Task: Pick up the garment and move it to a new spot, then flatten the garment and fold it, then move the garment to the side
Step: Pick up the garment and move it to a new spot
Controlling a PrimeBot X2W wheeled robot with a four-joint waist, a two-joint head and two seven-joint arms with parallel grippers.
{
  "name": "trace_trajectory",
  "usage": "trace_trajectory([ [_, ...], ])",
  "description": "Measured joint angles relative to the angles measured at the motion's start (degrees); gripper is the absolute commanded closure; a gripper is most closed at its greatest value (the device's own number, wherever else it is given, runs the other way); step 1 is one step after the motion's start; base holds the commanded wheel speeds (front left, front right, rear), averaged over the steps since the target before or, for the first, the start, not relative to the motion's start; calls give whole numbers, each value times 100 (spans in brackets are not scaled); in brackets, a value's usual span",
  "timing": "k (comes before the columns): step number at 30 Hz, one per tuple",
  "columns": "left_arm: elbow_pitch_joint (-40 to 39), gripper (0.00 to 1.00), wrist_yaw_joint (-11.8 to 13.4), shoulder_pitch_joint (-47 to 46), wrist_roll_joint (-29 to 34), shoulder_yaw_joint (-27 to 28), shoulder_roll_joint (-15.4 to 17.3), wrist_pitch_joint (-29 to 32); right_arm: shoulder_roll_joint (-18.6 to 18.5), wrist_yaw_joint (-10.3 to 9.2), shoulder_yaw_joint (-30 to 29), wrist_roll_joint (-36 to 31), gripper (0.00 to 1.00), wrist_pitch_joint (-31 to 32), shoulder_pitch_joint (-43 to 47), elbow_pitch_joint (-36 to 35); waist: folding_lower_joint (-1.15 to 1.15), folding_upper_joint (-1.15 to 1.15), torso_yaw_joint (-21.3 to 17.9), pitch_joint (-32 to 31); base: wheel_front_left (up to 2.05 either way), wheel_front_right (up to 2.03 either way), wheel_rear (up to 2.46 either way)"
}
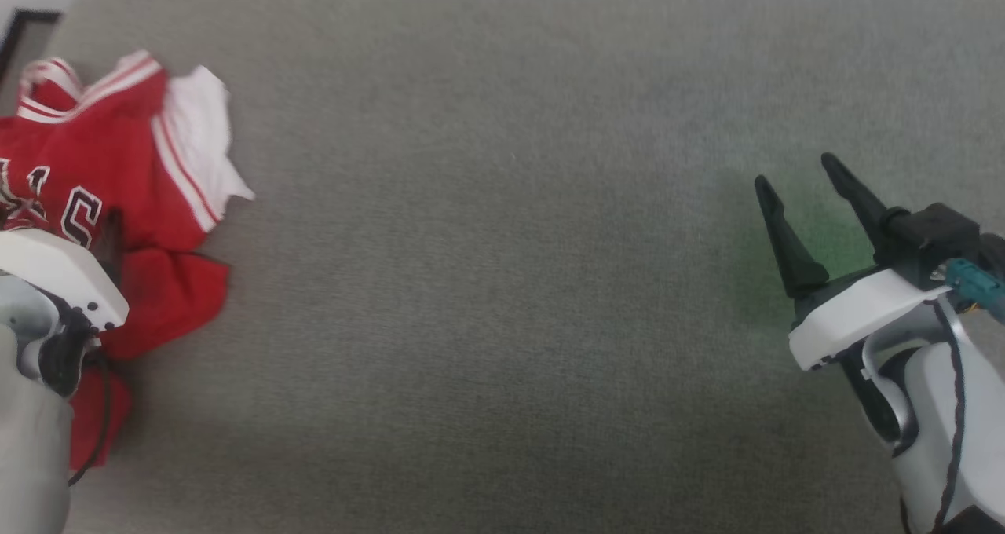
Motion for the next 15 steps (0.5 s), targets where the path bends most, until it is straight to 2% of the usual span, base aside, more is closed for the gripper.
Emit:
trace_trajectory([
  [6, 1049, 0, 2, -678, -79, -200, 86, 1021, -86, 0, -64, -49, 0, 202, -60, -391, 0, 0, -153, 522, 0, 0, 0],
  [10, 1504, 0, 65, -1043, -122, -168, 163, 1250, -109, 0, -120, -56, 0, 286, -69, -565, 0, 0, -207, 743, 0, 0, 0],
  [11, 1600, 13, 102, -1126, -165, -142, 167, 1352, -109, 0, -133, -57, 0, 297, -69, -599, 0, 1, -211, 774, 0, 0, 0],
  [13, 1714, 98, 138, -1250, -260, -113, 166, 1485, -108, 0, -165, -67, 0, 336, -69, -661, 0, 1, -207, 805, 0, 0, 0],
  [15, 1774, 100, 122, -1291, -324, -88, 154, 1515, -99, 0, -181, -82, 0, 349, -69, -681, 0, 1, -194, 800, 0, 0, 0],
])
